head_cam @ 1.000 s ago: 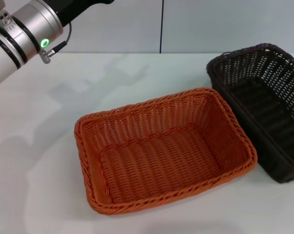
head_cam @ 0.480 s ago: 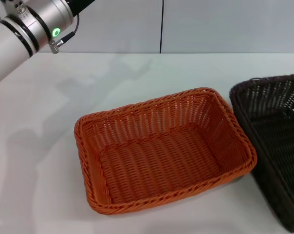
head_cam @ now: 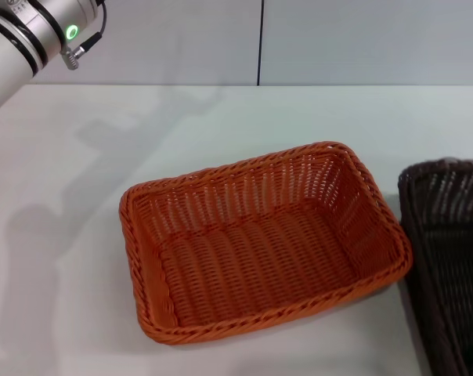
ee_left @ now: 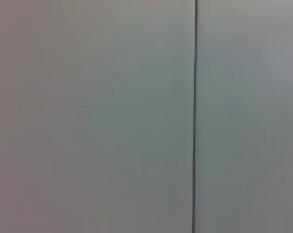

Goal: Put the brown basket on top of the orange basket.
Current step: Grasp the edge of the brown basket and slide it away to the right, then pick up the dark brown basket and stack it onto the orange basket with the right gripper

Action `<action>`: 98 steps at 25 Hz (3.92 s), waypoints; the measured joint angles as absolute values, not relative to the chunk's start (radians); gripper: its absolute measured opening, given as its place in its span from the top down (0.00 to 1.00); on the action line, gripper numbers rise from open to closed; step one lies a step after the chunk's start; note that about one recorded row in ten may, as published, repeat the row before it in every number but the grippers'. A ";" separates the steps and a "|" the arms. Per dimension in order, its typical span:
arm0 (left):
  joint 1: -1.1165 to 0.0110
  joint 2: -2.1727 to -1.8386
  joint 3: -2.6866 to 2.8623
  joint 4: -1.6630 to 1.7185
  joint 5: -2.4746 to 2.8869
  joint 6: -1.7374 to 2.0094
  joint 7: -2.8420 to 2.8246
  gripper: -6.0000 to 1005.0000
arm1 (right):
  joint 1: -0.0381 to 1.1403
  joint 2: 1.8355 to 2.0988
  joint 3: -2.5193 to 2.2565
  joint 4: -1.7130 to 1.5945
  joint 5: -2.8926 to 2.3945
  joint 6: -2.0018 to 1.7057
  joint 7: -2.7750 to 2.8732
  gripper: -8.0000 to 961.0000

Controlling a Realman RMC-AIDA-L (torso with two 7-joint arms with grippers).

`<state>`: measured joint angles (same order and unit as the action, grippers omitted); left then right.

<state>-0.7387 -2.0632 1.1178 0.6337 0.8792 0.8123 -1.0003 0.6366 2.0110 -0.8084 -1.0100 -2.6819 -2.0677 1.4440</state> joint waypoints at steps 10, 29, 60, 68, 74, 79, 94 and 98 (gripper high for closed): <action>-0.775 -2.065 1.116 0.614 0.870 0.774 -0.974 0.15 | 0.666 2.037 -0.857 -0.989 -2.674 -2.175 1.360 0.36; -0.776 -2.066 1.104 0.563 0.860 0.777 -0.957 0.15 | 0.747 1.913 -0.495 -1.051 -2.568 -1.828 1.382 0.36; -0.774 -2.066 1.107 0.545 0.827 0.774 -0.963 0.15 | 0.720 1.930 -0.613 -0.854 -2.659 -1.537 1.361 0.61; -0.775 -2.063 1.104 0.541 0.827 0.768 -0.961 0.15 | 0.719 1.898 -0.634 -0.882 -2.714 -1.655 1.364 0.61; -0.781 -2.062 1.103 0.528 0.827 0.756 -0.950 0.15 | 0.735 1.863 -0.571 -0.899 -2.715 -1.784 1.357 0.68; -0.785 -2.062 1.102 0.518 0.827 0.754 -0.944 0.15 | 0.736 1.859 -0.545 -0.925 -2.748 -1.840 1.361 0.76; -0.786 -2.062 1.078 0.518 0.827 0.755 -0.931 0.15 | 0.686 1.853 -0.388 -0.963 -2.657 -1.944 1.301 0.83; -0.781 -2.062 1.064 0.519 0.827 0.755 -0.931 0.15 | 0.672 1.842 -0.343 -0.949 -2.616 -2.001 1.266 0.83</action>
